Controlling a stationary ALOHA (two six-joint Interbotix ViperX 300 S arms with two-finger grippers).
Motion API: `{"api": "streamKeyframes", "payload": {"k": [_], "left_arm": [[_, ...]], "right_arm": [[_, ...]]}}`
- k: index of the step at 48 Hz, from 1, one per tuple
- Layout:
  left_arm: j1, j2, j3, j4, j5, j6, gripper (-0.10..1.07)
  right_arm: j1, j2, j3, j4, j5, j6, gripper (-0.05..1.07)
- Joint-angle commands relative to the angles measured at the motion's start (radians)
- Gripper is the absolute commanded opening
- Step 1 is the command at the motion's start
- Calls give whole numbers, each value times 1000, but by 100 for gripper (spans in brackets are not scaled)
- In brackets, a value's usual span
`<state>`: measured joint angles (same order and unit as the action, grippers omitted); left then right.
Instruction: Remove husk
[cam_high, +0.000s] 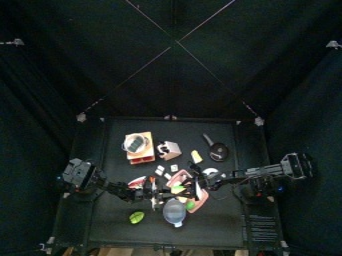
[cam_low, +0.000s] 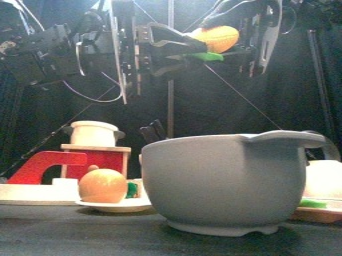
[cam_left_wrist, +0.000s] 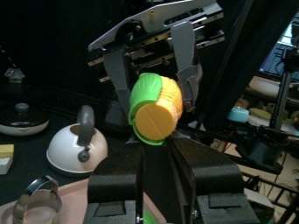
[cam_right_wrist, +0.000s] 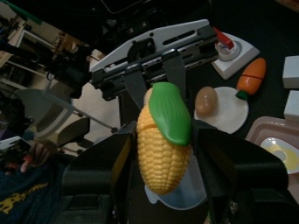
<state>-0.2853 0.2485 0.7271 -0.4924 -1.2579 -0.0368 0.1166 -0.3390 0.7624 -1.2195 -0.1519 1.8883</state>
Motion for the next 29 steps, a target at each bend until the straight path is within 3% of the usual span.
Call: {"api": "streamKeyframes", "payload": {"k": [1,29], "left_arm": [[29,-9,-8,-23,-6,3,50],[32,-20,20,-43,-6,3,50]], "right_arm": [[25,-9,-25,3,-11,5,70],[28,-11,-9,8,-6,5,70]]}}
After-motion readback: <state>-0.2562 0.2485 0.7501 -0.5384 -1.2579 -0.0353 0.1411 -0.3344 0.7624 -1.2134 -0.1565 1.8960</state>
